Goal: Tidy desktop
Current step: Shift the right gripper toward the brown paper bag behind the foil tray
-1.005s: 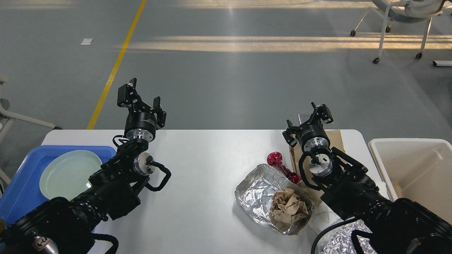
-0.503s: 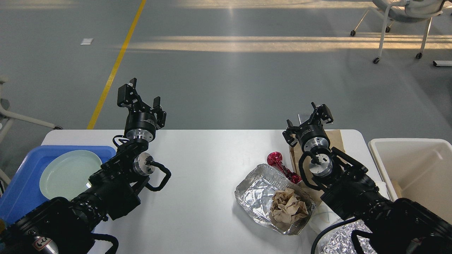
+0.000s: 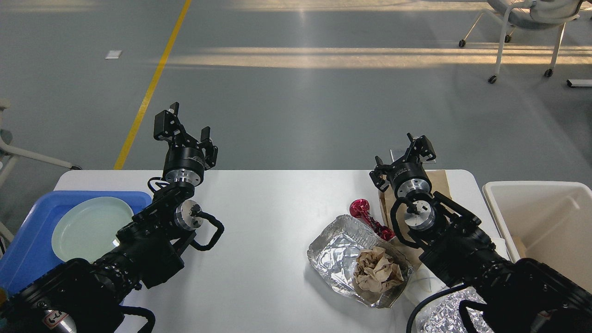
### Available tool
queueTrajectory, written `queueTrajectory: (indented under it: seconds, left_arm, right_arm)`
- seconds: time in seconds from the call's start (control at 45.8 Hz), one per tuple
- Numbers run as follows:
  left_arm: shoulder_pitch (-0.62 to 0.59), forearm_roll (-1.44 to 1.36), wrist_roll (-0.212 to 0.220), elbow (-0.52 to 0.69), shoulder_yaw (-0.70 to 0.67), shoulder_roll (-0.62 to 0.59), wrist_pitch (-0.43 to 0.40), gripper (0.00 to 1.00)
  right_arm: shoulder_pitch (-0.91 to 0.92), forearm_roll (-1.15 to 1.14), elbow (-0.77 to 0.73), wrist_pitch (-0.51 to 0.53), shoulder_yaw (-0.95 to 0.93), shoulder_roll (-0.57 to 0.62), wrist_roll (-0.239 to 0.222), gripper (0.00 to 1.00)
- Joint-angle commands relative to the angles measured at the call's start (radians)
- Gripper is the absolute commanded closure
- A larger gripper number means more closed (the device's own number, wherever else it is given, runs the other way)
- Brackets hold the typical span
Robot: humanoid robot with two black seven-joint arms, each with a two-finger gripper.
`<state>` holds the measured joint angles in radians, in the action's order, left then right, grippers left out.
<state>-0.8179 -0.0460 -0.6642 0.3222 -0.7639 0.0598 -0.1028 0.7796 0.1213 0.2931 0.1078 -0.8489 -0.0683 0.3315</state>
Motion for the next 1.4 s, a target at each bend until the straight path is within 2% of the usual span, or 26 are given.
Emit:
queueTrajectory:
  seconds: [0.0,0.109,1.377]
  left_arm:
    - [0.000,0.000,0.000,0.000,0.000,0.000,0.000,0.01]
    - [-0.001,0.000,0.000,0.000,0.000,0.000,0.000,0.01]
    - [0.000,0.000,0.000,0.000,0.000,0.000,0.000,0.01]
  right_arm:
    - [-0.002,0.000,0.008,0.003,0.001,-0.001,-0.003,0.00]
    - [0.007,0.001,0.011,0.003,-0.002,-0.001,-0.023,0.00]
    - [0.029,0.001,0.014,0.003,-0.005,0.010,-0.023,0.00]
